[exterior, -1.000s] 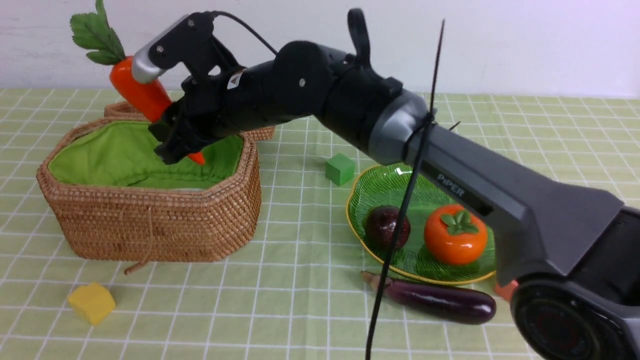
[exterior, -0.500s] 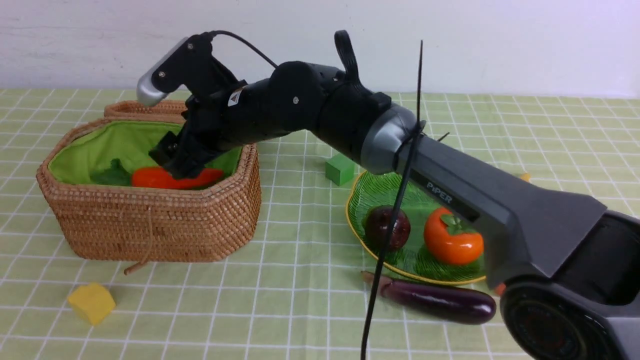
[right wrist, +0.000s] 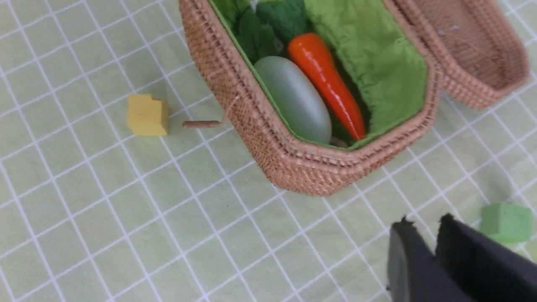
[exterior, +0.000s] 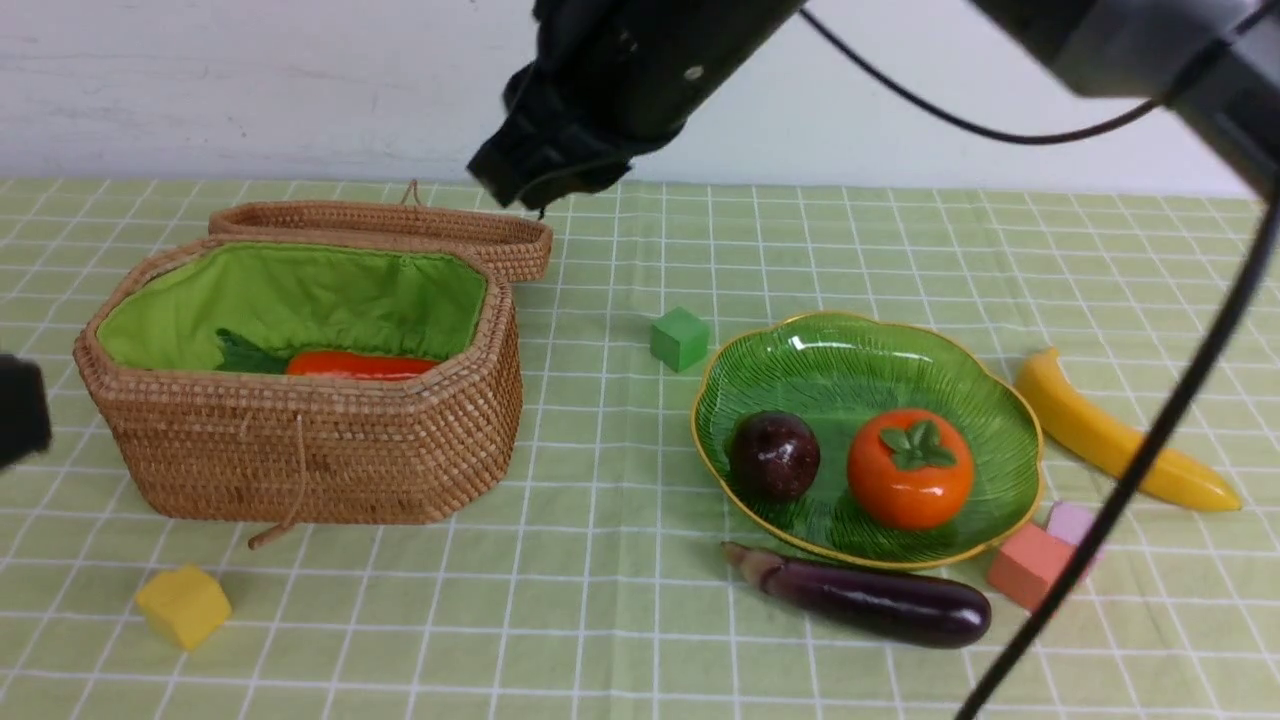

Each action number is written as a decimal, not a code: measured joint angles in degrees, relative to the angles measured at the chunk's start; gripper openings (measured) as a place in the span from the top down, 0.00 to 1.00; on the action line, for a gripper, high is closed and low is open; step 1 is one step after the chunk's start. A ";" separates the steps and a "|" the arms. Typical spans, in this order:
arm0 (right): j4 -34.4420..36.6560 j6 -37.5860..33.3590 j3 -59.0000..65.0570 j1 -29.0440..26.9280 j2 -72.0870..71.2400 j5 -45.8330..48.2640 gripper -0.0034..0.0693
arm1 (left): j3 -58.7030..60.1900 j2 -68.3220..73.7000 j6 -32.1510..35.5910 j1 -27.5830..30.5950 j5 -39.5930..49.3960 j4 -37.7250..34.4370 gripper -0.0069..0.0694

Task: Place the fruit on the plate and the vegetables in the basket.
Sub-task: Grab an eggplant with your right arm and place it in the basket on the left.

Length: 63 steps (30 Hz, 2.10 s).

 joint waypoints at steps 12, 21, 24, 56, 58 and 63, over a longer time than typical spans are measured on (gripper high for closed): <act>-11.40 6.34 32.16 -1.85 -21.70 0.15 0.97 | 0.00 0.00 27.45 0.00 4.93 -26.04 0.93; -10.20 6.60 66.51 -12.58 -28.69 -3.34 0.80 | 0.00 0.00 27.93 0.00 5.17 -26.67 0.93; -10.05 5.92 71.83 -13.40 -28.14 -9.78 0.66 | 0.00 0.00 27.99 0.00 5.20 -26.73 0.93; -13.21 3.07 79.53 -13.70 -17.04 -35.20 0.17 | 0.00 0.00 27.99 0.00 8.20 -27.13 0.93; -12.87 2.24 79.53 -13.70 -16.54 -35.08 0.18 | 0.00 0.00 27.99 0.00 8.25 -27.39 0.93; -9.89 0.79 79.53 -13.70 -16.25 -32.78 0.18 | 0.00 0.00 27.99 0.00 8.44 -27.57 0.92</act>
